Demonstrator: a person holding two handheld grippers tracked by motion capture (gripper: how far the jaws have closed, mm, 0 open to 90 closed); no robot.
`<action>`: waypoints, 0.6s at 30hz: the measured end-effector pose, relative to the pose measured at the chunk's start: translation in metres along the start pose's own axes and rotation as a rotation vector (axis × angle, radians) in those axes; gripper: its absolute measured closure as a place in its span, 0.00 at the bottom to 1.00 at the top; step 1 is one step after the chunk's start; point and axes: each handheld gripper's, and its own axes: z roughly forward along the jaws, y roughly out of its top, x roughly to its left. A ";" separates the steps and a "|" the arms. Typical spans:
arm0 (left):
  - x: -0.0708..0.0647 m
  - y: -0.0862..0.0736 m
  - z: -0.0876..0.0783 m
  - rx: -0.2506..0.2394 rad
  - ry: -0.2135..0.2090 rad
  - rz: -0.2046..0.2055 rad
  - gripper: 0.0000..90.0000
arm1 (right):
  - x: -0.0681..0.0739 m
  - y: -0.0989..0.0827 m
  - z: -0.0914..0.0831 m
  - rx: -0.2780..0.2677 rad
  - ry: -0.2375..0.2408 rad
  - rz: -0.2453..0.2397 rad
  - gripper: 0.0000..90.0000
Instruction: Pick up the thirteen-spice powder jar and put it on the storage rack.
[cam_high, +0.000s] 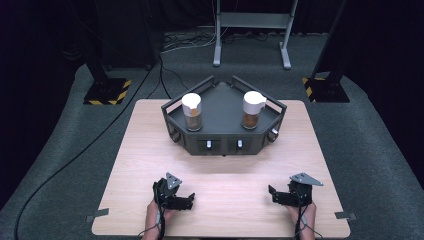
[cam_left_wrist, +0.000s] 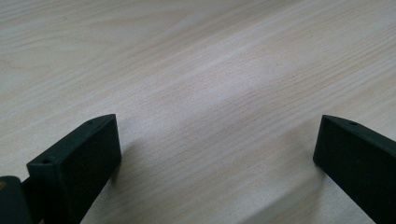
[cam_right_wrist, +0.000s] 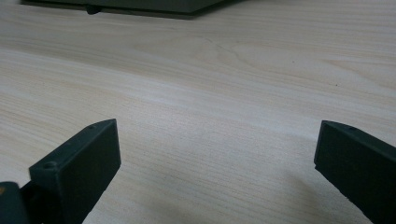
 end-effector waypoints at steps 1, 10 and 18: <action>0.000 0.000 0.000 0.000 0.000 0.000 0.01 | 0.000 0.000 0.000 0.001 0.000 0.002 0.00; 0.000 0.000 0.000 0.000 0.001 -0.001 0.01 | 0.000 0.000 0.000 -0.004 0.001 0.001 0.00; -0.001 0.000 0.000 0.000 0.004 -0.004 0.01 | 0.001 0.000 0.000 -0.002 0.000 -0.006 0.00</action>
